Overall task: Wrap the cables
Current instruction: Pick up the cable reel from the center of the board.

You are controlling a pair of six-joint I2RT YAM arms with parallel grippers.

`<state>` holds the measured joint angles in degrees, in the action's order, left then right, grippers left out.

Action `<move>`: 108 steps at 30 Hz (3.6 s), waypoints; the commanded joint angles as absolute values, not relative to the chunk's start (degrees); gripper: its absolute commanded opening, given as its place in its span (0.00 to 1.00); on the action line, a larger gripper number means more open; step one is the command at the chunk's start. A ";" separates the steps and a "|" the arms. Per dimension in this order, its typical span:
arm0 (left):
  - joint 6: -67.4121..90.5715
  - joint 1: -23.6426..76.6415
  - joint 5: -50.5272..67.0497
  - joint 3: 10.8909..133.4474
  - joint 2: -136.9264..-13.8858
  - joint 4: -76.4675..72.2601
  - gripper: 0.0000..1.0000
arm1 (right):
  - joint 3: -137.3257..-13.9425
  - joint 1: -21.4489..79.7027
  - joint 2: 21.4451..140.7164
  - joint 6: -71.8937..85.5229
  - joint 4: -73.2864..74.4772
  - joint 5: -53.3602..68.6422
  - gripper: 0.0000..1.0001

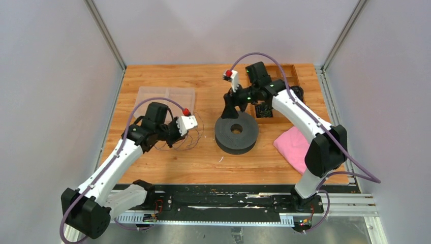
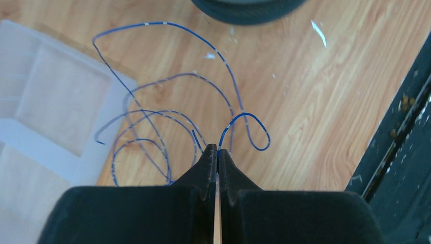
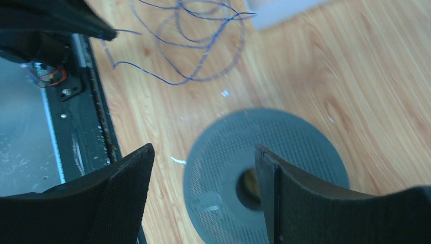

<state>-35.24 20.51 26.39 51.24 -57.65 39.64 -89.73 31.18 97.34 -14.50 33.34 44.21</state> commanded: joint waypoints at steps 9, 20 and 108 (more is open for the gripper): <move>-47.27 32.63 12.70 42.45 -61.76 40.22 0.07 | -79.03 21.82 88.23 -22.28 37.63 35.74 0.72; -45.15 36.60 8.44 35.63 -57.92 40.54 0.17 | -74.24 32.31 92.07 -25.69 38.59 26.62 0.82; -37.46 36.79 7.16 51.30 -53.38 44.00 0.82 | -71.17 31.98 84.62 -13.02 30.13 37.74 0.07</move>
<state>-43.18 36.25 2.66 48.31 -51.31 51.27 -74.81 34.20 89.45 -19.44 38.33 30.30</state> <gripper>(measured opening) 0.809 0.746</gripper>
